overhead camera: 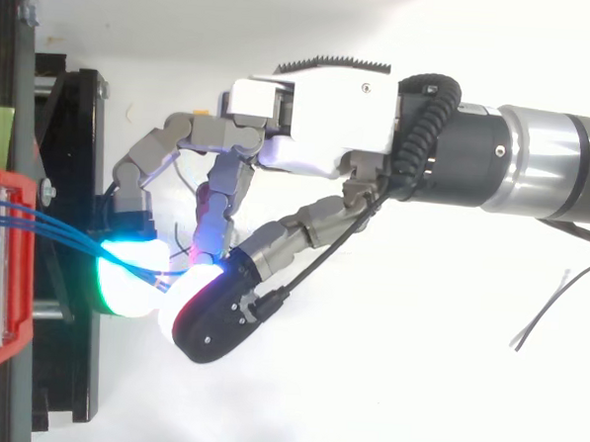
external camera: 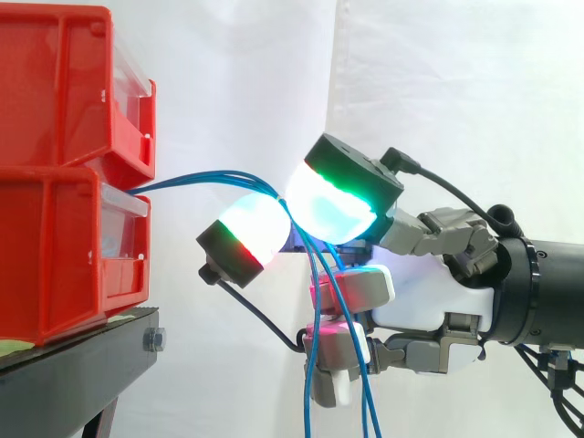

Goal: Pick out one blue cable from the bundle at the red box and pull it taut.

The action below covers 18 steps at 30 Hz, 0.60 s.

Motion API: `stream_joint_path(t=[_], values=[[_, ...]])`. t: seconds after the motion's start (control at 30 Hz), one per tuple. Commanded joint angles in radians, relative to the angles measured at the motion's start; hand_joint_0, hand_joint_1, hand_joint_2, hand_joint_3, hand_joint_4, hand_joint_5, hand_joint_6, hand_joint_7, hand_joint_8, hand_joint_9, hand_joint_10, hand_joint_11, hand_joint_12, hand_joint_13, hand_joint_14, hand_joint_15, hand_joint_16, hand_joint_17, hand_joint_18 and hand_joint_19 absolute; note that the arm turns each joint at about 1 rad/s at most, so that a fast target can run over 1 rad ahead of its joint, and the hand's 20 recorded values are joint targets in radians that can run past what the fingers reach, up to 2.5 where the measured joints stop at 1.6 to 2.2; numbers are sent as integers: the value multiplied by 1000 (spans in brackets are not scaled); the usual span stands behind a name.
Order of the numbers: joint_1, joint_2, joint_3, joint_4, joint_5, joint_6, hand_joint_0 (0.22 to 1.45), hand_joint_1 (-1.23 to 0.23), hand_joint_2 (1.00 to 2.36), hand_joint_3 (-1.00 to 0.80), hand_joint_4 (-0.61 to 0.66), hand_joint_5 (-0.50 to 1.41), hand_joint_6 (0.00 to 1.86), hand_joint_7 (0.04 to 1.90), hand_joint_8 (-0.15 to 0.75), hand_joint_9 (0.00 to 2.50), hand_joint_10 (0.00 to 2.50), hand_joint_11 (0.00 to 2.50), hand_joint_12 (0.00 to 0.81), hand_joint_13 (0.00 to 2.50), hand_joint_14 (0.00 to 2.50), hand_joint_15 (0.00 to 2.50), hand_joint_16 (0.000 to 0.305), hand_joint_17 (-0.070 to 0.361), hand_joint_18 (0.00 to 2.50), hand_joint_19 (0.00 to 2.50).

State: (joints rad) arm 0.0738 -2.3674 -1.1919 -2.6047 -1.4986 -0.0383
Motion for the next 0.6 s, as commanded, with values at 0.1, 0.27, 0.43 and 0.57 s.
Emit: stream_joint_path(t=[0.1,0.27,0.43,0.57], values=[[0,0,0,0,0,0,582,-624,1000,-500,42,-149,899,868,271,1422,31,1027,357,1297,26,731,51,115,1000,807],[0,0,0,-2,-2,2,565,-645,1000,-500,45,-148,896,865,278,1425,28,1031,363,1298,25,741,52,116,1002,798],[0,-1,0,-5,-3,2,546,-656,1000,-500,56,-148,892,863,283,1413,29,1021,371,1297,26,731,52,118,1007,799],[-3,-1,0,-6,-6,2,559,-539,1000,-500,50,-136,879,881,285,1436,29,1010,372,1295,25,739,51,115,991,813]])
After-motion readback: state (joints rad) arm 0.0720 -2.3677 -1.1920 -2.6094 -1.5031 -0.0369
